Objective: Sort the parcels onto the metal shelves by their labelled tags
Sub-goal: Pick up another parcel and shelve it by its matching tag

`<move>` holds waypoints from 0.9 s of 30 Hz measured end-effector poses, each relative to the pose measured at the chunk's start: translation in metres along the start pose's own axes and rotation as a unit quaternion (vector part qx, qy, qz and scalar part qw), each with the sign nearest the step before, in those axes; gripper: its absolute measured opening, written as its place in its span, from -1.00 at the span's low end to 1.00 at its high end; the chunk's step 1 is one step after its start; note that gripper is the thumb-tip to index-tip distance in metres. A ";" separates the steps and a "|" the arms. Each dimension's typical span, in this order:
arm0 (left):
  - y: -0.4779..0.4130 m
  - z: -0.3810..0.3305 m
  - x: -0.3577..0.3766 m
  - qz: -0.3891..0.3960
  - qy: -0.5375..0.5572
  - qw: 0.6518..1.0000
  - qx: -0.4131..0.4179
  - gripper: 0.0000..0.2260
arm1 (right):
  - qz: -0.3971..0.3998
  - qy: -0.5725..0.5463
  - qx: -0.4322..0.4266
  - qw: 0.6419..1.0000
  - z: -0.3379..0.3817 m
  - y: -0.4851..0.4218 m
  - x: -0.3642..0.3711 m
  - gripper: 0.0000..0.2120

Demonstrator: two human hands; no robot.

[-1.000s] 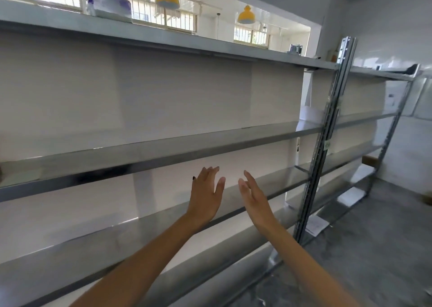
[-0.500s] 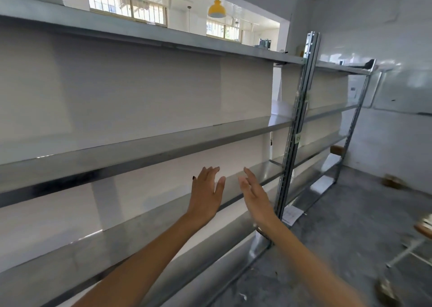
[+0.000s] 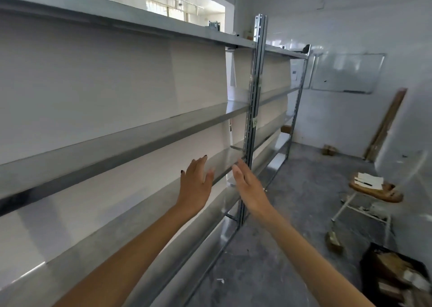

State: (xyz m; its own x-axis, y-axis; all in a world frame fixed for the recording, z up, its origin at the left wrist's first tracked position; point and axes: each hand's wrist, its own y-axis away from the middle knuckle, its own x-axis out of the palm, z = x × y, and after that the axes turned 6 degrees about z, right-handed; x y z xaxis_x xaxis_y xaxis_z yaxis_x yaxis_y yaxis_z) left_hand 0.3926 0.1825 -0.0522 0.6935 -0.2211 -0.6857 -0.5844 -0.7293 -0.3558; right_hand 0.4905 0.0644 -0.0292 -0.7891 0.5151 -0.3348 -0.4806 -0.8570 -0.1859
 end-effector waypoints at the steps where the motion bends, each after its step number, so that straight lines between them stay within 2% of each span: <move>1: -0.003 -0.001 0.004 0.004 0.004 1.000 0.006 -0.56 | -0.009 -0.002 0.003 1.000 0.000 0.002 -0.003 -0.46; 8: -0.012 -0.031 0.047 0.045 0.051 0.994 0.085 -0.62 | -0.076 0.024 0.032 0.996 -0.024 0.018 -0.038 -0.55; 13: -0.024 -0.055 0.089 0.088 0.076 0.985 0.129 -0.56 | -0.123 0.034 0.062 0.990 -0.044 0.019 -0.075 -0.47; 27: -0.085 -0.137 0.189 0.165 0.085 0.968 0.168 -0.47 | -0.181 0.086 0.089 0.976 -0.094 -0.003 -0.203 -0.43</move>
State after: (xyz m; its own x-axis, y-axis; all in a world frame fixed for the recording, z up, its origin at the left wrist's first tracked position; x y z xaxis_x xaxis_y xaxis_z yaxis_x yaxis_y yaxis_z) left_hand 0.6309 0.1139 -0.0642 0.4885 -0.5306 -0.6927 -0.8702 -0.3553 -0.3414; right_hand 0.6879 -0.0386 -0.0481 -0.4862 0.7610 -0.4295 -0.7870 -0.5950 -0.1632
